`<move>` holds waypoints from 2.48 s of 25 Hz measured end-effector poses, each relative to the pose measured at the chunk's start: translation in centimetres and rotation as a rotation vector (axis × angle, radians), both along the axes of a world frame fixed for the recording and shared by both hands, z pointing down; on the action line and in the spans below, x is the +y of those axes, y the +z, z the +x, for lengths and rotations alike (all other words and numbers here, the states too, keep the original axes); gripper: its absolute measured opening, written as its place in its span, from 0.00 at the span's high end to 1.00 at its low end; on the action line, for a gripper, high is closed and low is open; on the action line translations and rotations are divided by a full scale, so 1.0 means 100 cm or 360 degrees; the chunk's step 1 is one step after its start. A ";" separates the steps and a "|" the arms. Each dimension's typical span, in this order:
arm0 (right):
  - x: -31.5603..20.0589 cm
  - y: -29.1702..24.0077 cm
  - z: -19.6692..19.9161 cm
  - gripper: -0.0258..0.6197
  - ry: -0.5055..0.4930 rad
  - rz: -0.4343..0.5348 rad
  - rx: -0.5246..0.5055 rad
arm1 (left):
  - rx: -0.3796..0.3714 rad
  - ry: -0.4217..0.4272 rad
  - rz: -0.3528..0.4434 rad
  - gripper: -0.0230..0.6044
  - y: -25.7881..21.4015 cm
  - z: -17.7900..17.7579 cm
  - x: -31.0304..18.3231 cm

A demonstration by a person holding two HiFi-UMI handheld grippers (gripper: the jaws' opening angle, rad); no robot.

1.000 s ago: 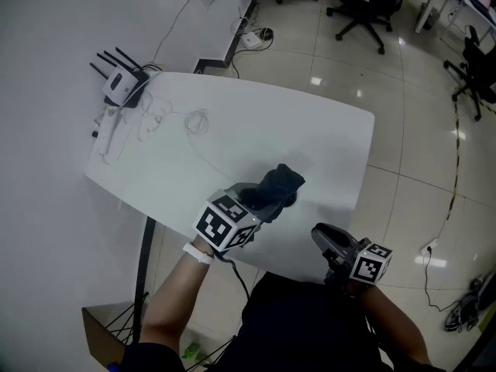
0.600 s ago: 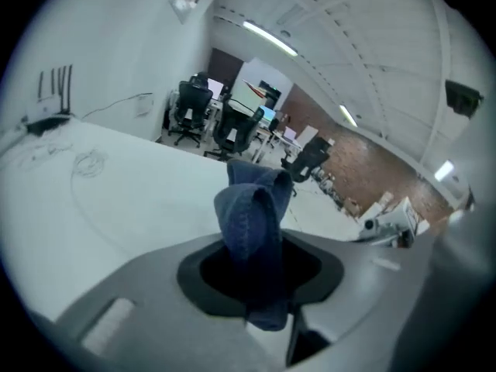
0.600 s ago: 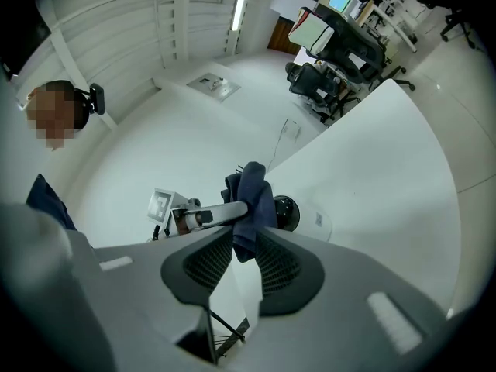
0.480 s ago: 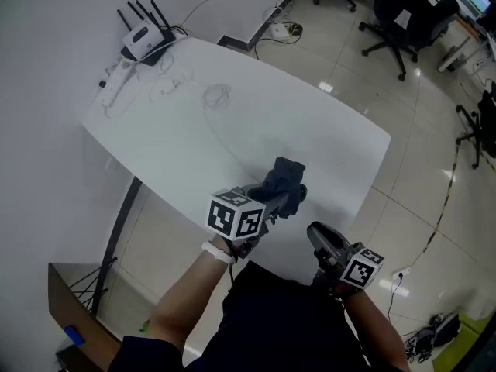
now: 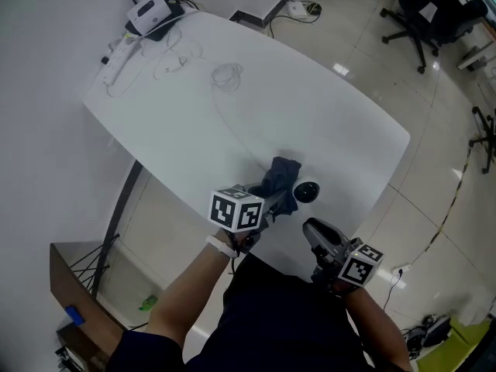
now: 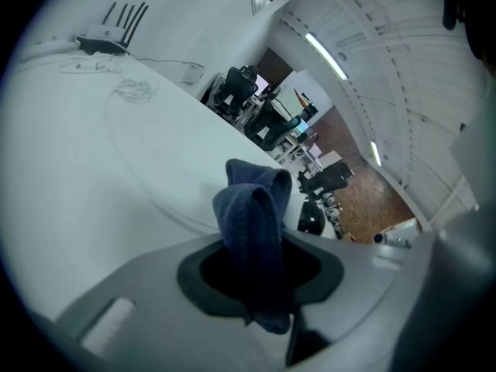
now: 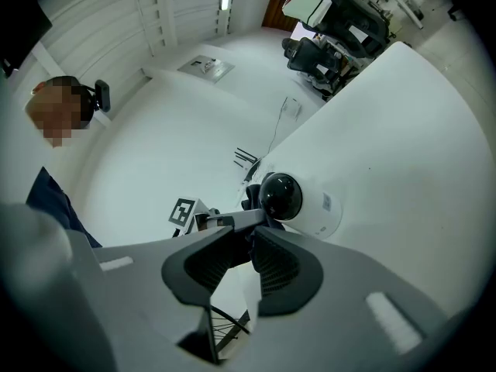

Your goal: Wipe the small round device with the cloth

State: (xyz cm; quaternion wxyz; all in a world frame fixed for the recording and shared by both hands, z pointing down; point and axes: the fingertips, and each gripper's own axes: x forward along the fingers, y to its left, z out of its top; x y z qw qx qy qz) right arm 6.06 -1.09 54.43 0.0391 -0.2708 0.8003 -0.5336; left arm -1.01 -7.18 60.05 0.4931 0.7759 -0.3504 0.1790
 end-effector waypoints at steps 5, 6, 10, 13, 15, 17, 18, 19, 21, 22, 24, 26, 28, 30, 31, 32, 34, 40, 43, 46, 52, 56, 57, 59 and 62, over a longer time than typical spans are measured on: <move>0.000 0.005 -0.002 0.82 -0.0014 -0.0023 -0.0012 | -0.0105 0.0016 -0.0044 0.79 0.022 0.000 0.002; 0.000 0.005 -0.002 0.83 -0.0015 -0.0024 -0.0012 | -0.0156 0.0024 -0.0040 0.79 0.025 -0.002 0.002; 0.001 0.006 0.001 0.83 -0.0007 -0.0029 0.0007 | -0.0315 -0.0008 -0.0098 0.79 0.037 -0.006 0.006; 0.006 0.007 0.005 0.83 0.0010 -0.0036 0.0019 | -0.0230 -0.0170 -0.0215 0.79 0.046 -0.004 0.008; 0.009 0.003 0.006 0.83 0.0020 -0.0019 0.0020 | -0.0123 -0.0316 -0.0276 0.79 0.044 -0.005 0.008; 0.013 0.001 0.007 0.83 0.0028 0.0005 0.0026 | -0.0062 -0.0417 -0.0283 0.79 0.039 -0.010 0.010; 0.016 0.000 0.008 0.83 0.0034 0.0013 0.0030 | -0.0050 -0.0449 -0.0273 0.79 0.037 -0.014 0.013; 0.019 0.000 0.009 0.83 0.0043 0.0018 0.0036 | -0.0042 -0.0476 -0.0263 0.79 0.035 -0.018 0.018; 0.025 -0.002 0.012 0.83 0.0060 0.0028 0.0044 | -0.0011 -0.0521 -0.0257 0.79 0.031 -0.025 0.030; 0.029 -0.004 0.013 0.83 0.0067 0.0035 0.0048 | 0.0009 -0.0533 -0.0255 0.79 0.027 -0.028 0.038; 0.034 -0.008 0.017 0.83 0.0080 0.0049 0.0056 | 0.0036 -0.0523 -0.0234 0.79 0.016 -0.028 0.051; 0.037 -0.011 0.021 0.83 0.0091 0.0068 0.0062 | 0.0069 -0.0495 -0.0173 0.79 -0.006 -0.022 0.059; 0.036 -0.013 0.027 0.83 0.0107 0.0085 0.0072 | 0.0121 -0.0445 -0.0053 0.79 -0.037 -0.007 0.059; 0.035 -0.014 0.031 0.83 0.0130 0.0090 0.0077 | 0.0142 -0.0322 0.0117 0.79 -0.068 0.016 0.057; 0.034 -0.015 0.032 0.83 0.0141 0.0092 0.0077 | 0.0106 -0.0231 0.0217 0.79 -0.080 0.028 0.055; 0.033 -0.015 0.033 0.83 0.0154 0.0096 0.0076 | 0.0035 -0.0132 0.0318 0.79 -0.088 0.039 0.053; 0.031 -0.018 0.037 0.83 0.0190 0.0107 0.0075 | -0.0162 0.0053 0.0482 0.79 -0.092 0.050 0.044; 0.034 -0.017 0.047 0.83 0.0258 0.0096 0.0078 | -0.0716 0.0475 0.0743 0.79 -0.051 0.036 0.030; 0.037 -0.013 0.049 0.83 0.0264 0.0074 0.0076 | -0.0893 0.0708 0.0797 0.79 -0.035 0.030 0.051; 0.039 -0.007 0.055 0.83 0.0296 0.0031 0.0066 | -0.0921 0.0805 0.0639 0.79 -0.007 0.027 0.068; 0.034 0.002 0.055 0.83 0.0291 -0.0004 0.0047 | -0.0951 0.0955 0.0323 0.79 0.028 0.016 0.070; 0.026 0.005 0.051 0.83 0.0284 -0.0011 0.0040 | -0.1080 0.1243 0.0115 0.79 0.047 0.001 0.074; 0.024 0.005 0.051 0.83 0.0286 -0.0006 0.0040 | -0.1101 0.1300 0.0062 0.79 0.051 -0.003 0.074; 0.021 0.003 0.054 0.83 0.0301 0.0011 0.0039 | -0.1145 0.1391 -0.0039 0.79 0.058 -0.009 0.075; 0.020 0.001 0.062 0.83 0.0338 0.0027 0.0043 | -0.1221 0.1453 -0.0120 0.79 0.066 -0.016 0.071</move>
